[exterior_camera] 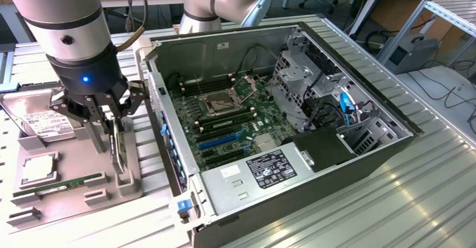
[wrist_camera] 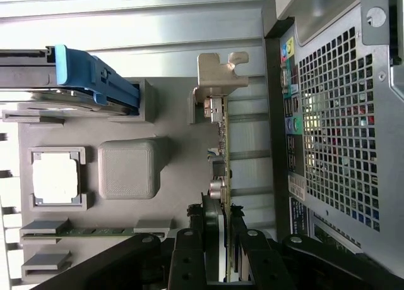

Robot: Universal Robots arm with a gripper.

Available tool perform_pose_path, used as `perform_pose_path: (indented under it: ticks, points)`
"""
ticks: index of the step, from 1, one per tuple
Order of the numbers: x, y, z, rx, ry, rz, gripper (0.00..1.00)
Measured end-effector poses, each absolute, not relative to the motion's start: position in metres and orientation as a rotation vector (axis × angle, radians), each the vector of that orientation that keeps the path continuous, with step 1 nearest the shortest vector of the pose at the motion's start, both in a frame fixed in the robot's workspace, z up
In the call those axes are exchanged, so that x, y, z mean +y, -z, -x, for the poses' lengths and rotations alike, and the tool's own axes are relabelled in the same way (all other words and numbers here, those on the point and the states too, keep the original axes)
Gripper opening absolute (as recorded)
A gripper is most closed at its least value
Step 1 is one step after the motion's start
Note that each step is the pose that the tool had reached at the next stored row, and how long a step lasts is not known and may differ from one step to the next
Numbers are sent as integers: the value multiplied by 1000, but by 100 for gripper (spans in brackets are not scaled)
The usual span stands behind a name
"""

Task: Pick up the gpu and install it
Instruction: 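Pick up the gpu and move the gpu toward the slot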

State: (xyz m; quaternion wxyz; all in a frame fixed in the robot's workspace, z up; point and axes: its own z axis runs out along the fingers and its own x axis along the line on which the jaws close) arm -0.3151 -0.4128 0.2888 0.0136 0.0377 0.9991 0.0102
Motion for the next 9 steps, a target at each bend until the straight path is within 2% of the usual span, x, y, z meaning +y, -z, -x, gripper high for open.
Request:
perform_pose_path:
  ticks: [9]
  points:
    - [-413,-299,315,3112,-32,-118,27]
